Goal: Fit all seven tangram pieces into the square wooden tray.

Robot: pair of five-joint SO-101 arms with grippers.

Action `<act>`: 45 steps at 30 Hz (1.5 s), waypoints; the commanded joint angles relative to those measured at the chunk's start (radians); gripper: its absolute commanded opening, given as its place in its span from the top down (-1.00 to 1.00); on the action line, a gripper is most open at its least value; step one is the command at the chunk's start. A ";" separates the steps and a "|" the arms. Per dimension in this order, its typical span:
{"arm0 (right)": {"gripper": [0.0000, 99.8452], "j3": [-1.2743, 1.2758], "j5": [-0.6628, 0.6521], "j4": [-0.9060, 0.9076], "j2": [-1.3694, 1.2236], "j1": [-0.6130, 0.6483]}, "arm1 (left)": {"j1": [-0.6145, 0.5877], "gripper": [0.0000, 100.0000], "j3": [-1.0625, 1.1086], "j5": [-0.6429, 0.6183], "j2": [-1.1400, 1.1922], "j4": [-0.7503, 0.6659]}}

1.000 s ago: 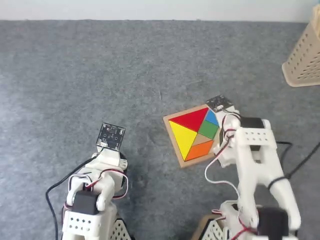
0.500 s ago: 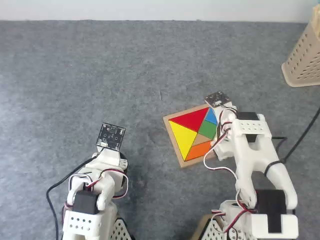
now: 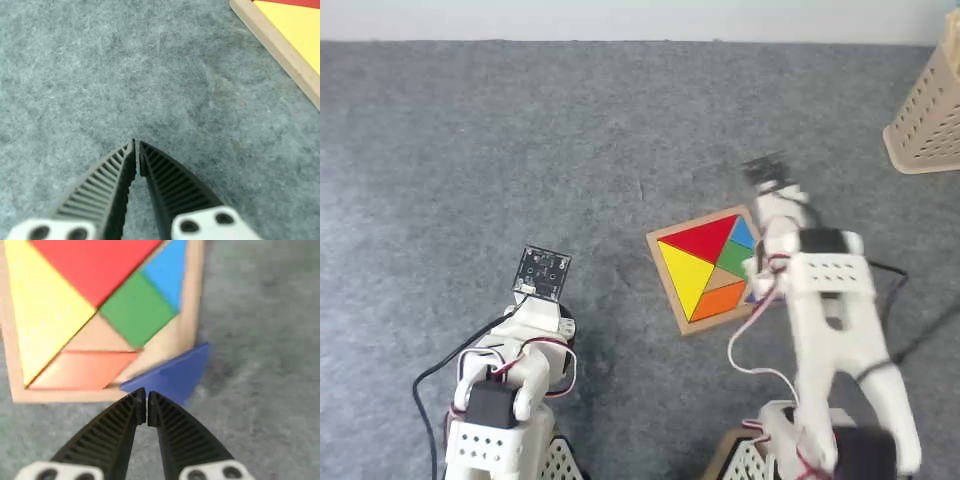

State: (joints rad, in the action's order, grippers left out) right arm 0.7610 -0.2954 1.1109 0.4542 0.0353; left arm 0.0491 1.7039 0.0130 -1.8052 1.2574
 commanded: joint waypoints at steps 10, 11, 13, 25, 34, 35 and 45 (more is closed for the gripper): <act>0.99 -0.064 0.068 -0.065 -0.110 -0.180 | 0.008 0.98 -0.019 -0.008 -0.021 0.006; 0.99 -0.081 0.068 -0.065 -0.140 -0.182 | 0.008 0.98 -0.019 -0.008 -0.021 0.006; 0.99 -0.112 0.068 -0.064 -0.186 -0.182 | 0.008 0.98 -0.019 -0.008 -0.021 0.006; 0.99 -0.141 0.064 -0.073 -0.300 -0.082 | 0.008 0.98 -0.019 -0.008 -0.021 0.006; 0.99 -0.181 0.066 -0.073 -0.361 -0.048 | 0.008 0.98 -0.019 -0.008 -0.021 0.006; 0.99 -0.187 0.066 -0.073 -0.377 -0.048 | 0.008 0.98 -0.019 -0.008 -0.021 0.006; 0.99 -0.227 0.066 -0.067 -0.449 0.022 | 0.008 0.98 -0.019 -0.008 -0.021 0.006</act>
State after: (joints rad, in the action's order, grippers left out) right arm 0.5662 -0.2386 1.0541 0.0092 0.0169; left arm 0.0491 1.7039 0.0130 -1.8052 1.2574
